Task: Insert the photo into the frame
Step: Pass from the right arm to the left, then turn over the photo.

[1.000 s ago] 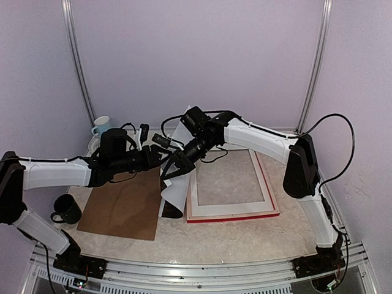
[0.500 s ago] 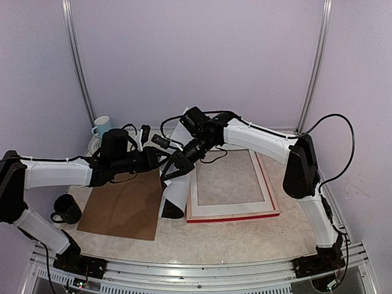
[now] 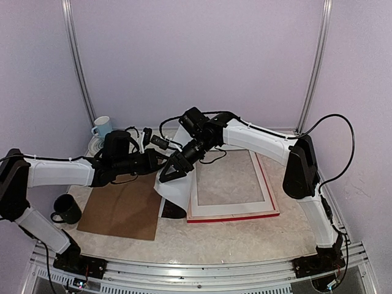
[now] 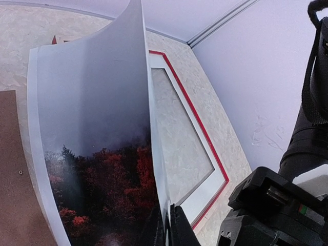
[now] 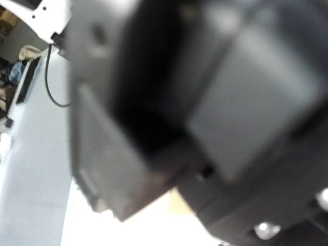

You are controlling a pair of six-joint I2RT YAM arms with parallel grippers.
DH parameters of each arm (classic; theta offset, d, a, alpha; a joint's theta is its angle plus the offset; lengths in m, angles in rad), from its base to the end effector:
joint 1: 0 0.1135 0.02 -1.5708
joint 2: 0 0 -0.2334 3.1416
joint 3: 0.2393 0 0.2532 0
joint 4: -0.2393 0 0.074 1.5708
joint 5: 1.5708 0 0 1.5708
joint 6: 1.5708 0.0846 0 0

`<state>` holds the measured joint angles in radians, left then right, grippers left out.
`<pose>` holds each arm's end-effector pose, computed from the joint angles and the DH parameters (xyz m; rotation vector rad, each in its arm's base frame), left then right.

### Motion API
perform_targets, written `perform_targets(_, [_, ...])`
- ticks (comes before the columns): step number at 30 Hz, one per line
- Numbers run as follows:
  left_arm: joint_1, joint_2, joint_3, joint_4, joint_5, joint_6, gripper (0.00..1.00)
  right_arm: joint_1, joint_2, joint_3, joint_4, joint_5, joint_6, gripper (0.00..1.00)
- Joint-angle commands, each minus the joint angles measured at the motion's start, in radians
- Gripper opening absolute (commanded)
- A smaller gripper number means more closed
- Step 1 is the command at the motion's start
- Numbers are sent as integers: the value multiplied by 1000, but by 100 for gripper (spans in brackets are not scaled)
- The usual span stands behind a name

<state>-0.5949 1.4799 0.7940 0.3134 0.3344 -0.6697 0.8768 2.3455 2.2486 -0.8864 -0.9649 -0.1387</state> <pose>0.2913 -0.2307 0.1806 0.1627 2.0994 -1.1290 0.2674 0.4301 0.2145 -1.5851 2.0220 1.5164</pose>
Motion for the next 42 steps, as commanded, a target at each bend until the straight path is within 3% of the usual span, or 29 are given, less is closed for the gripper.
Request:
perform_targets(1, [12, 10, 21, 1, 19, 0, 6, 13, 3, -4, 7, 5, -8, 54])
perform_targets(6, [23, 1, 23, -9, 22, -8, 6, 14, -28, -22, 4, 8, -12, 91])
perform_targets(8, [26, -6, 28, -17, 18, -8, 6, 13, -48, -32, 7, 14, -8, 99])
perform_targets(14, [38, -25, 41, -31, 13, -8, 0, 6, -133, -107, 54, 72, 30, 99])
perform_targets(22, [48, -34, 72, -43, 12, -10, 0, -66, -296, -287, 213, 98, 171, 99])
perform_targets(42, [37, 24, 359, -79, 59, -7, 0, -311, -620, -758, 565, 117, 397, 99])
